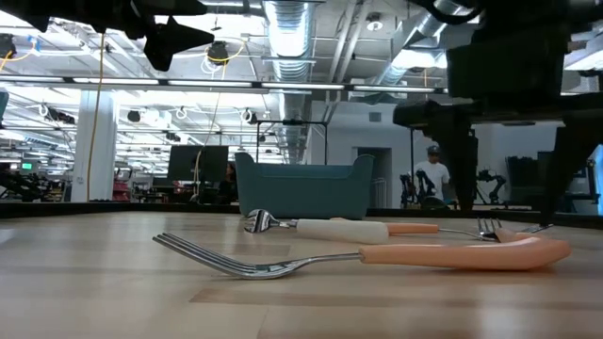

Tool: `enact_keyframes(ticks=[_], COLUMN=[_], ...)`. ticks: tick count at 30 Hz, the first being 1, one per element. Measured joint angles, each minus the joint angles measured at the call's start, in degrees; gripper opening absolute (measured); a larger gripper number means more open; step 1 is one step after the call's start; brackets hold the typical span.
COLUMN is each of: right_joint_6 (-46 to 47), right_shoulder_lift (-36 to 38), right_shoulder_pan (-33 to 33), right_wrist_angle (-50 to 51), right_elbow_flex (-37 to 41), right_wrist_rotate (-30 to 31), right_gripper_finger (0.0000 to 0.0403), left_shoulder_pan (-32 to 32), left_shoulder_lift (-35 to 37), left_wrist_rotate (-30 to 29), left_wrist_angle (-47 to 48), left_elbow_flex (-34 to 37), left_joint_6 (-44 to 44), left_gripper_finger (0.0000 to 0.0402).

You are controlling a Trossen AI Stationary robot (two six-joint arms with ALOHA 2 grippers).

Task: Sort silverware by color (type)
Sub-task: Put the orange fork into the orange bin

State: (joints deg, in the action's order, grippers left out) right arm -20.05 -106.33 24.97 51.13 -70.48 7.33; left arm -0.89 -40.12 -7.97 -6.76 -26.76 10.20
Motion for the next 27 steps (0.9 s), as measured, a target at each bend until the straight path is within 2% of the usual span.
enact_keyframes(ticks=[27], right_joint_6=[-2.95], right_shoulder_lift=[-0.98], right_shoulder_pan=[-0.84], right_wrist_angle=[0.18], right_elbow_flex=[1.12], right_wrist_rotate=[-1.01], right_gripper_finger=[0.0276], left_shoulder_pan=[0.0], left_shoulder_lift=[0.0], left_wrist_rotate=[-0.42], left_wrist_angle=[0.02], left_elbow_flex=[0.0], left_joint_6=[-0.48], left_gripper_finger=[0.0235])
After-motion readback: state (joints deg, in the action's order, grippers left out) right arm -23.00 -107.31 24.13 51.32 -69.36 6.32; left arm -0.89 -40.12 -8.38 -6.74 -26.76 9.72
